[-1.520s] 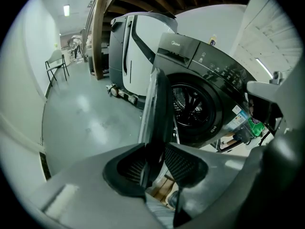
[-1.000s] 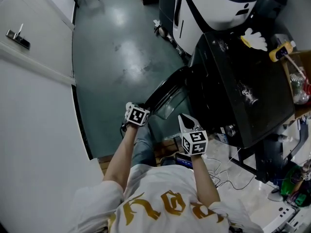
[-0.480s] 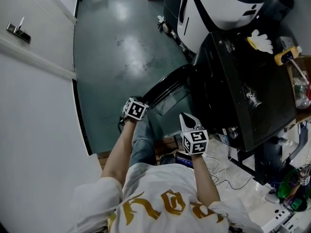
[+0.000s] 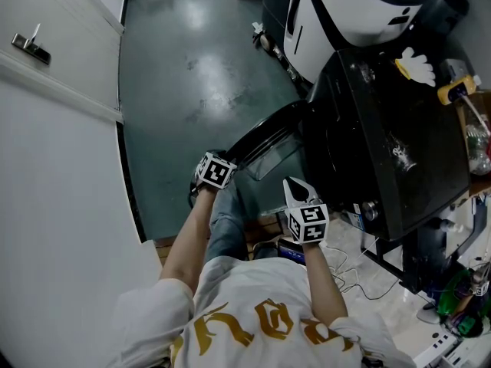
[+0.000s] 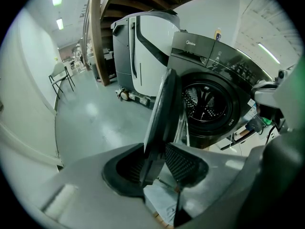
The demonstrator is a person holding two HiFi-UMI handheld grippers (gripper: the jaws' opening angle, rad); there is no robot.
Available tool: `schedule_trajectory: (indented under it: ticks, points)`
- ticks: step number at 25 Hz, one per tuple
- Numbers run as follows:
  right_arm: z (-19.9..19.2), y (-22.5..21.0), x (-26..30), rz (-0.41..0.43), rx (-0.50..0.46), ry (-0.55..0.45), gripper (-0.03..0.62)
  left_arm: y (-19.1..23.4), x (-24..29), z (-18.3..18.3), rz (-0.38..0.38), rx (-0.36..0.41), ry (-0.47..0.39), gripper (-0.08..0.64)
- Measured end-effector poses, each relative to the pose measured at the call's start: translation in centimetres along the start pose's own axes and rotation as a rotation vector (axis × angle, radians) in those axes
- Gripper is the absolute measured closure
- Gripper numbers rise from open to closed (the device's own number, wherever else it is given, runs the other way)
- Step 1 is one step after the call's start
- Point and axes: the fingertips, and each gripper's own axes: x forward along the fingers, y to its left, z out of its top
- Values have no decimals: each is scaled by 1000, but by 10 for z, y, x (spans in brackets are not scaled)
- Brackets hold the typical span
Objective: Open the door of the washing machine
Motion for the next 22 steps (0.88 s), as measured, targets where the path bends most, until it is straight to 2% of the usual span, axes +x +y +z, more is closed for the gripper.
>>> schedule_trajectory:
  ticks: [22]
  points:
    - [1, -1, -5, -4, -15, 3, 573, 0, -2, -7, 2, -16, 25, 422]
